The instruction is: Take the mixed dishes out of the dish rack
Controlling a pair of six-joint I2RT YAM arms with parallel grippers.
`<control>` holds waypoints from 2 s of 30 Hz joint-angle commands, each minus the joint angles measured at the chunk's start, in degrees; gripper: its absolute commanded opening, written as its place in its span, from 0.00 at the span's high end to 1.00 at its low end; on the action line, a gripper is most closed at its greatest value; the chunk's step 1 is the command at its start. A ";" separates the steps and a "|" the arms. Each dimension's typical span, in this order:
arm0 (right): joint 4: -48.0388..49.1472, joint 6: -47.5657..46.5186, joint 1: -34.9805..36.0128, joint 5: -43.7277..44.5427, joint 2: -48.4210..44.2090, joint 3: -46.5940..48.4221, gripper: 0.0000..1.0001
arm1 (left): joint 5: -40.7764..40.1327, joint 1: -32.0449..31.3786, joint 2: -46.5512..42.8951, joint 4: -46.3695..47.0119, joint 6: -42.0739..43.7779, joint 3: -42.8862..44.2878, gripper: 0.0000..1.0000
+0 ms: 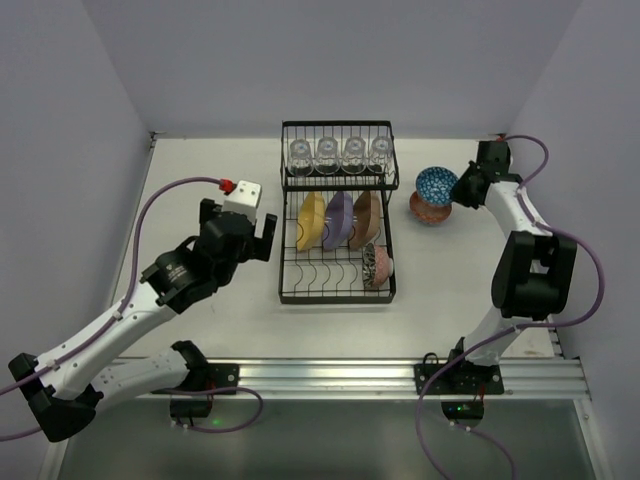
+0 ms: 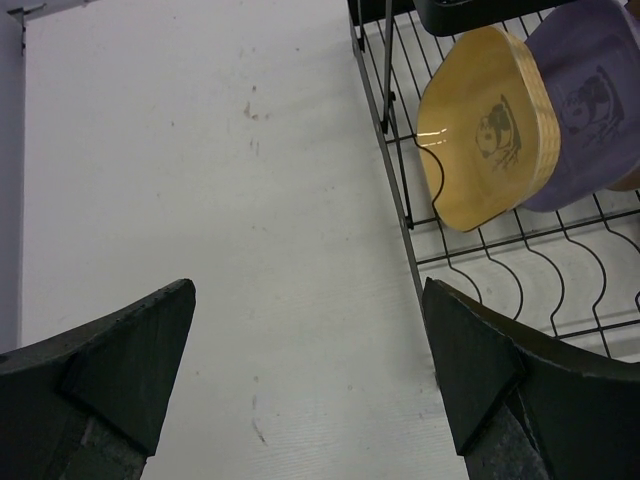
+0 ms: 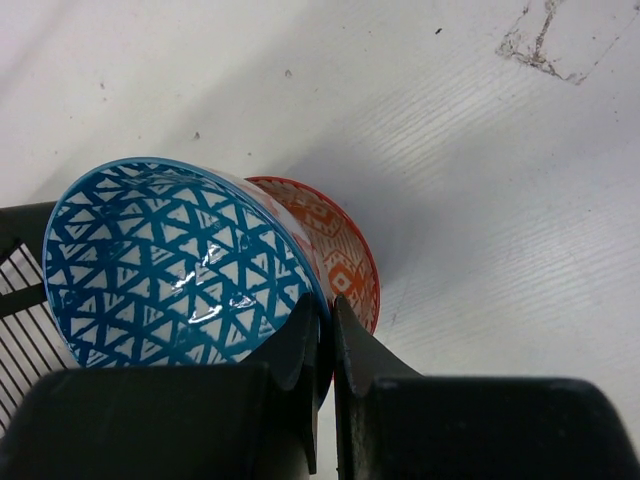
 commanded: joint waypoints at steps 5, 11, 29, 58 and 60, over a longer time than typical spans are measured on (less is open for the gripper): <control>6.03 2.85 -0.33 -1.58 -0.47 -2.97 0.97 | 3.58 1.17 -0.01 4.63 0.24 -0.78 0.00; 9.10 4.79 -0.33 -1.50 -1.53 -7.10 0.92 | 4.80 1.17 -0.01 5.07 0.60 -1.22 0.00; 9.45 5.76 -0.60 -4.57 -4.86 -8.85 0.38 | 19.03 2.14 1.31 6.21 -3.17 0.98 0.00; 1.46 13.32 -1.30 -36.64 -73.67 -36.98 0.01 | 34.50 -9.99 36.62 59.03 -44.58 -8.52 0.08; 0.23 12.61 -1.30 -36.56 -74.47 -36.98 0.01 | 35.13 -10.25 39.00 61.30 -45.02 -7.90 0.12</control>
